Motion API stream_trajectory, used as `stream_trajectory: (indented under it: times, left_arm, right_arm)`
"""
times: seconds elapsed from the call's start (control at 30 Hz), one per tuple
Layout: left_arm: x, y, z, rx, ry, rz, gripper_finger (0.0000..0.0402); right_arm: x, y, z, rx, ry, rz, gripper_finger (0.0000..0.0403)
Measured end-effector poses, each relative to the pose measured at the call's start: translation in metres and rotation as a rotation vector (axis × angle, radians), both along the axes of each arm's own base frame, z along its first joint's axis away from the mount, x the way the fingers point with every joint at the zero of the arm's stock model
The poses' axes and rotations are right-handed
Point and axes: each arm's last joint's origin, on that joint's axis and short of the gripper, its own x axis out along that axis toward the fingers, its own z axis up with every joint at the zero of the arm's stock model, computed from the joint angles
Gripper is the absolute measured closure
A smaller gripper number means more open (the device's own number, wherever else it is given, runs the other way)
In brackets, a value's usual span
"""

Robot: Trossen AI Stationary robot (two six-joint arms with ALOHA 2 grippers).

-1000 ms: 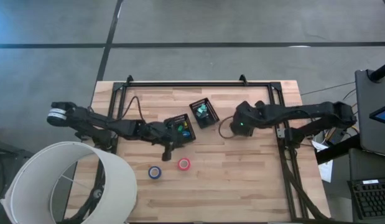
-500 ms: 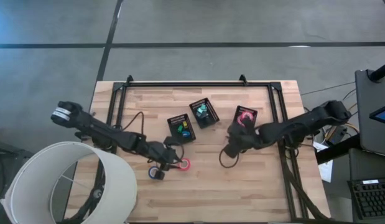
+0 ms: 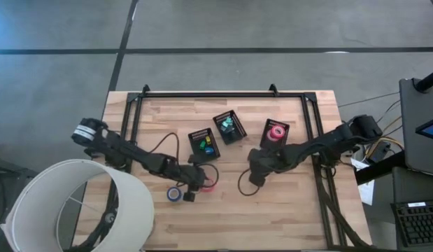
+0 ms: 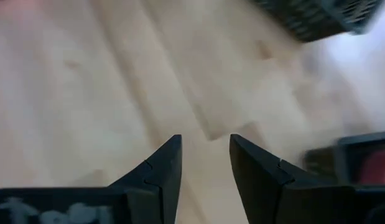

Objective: Pick and place Stapler, Stapler remover, tape
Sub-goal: Put the orange tape into the right black basket

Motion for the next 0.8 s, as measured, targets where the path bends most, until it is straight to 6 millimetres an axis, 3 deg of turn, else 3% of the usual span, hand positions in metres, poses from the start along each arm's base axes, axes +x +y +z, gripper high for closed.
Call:
stream_trajectory:
  times: [0.27,0.8]
  left_arm:
    - [0.009,0.005,-0.013,0.08,0.015,0.14,0.0273]
    - [0.014,0.005,-0.036,0.059,0.088,0.156,0.0273]
  right_arm:
    - [0.007,0.004,0.01,0.05,-0.068,0.086,0.0275]
    - [0.012,0.005,0.012,0.04,-0.119,0.128,0.0269]
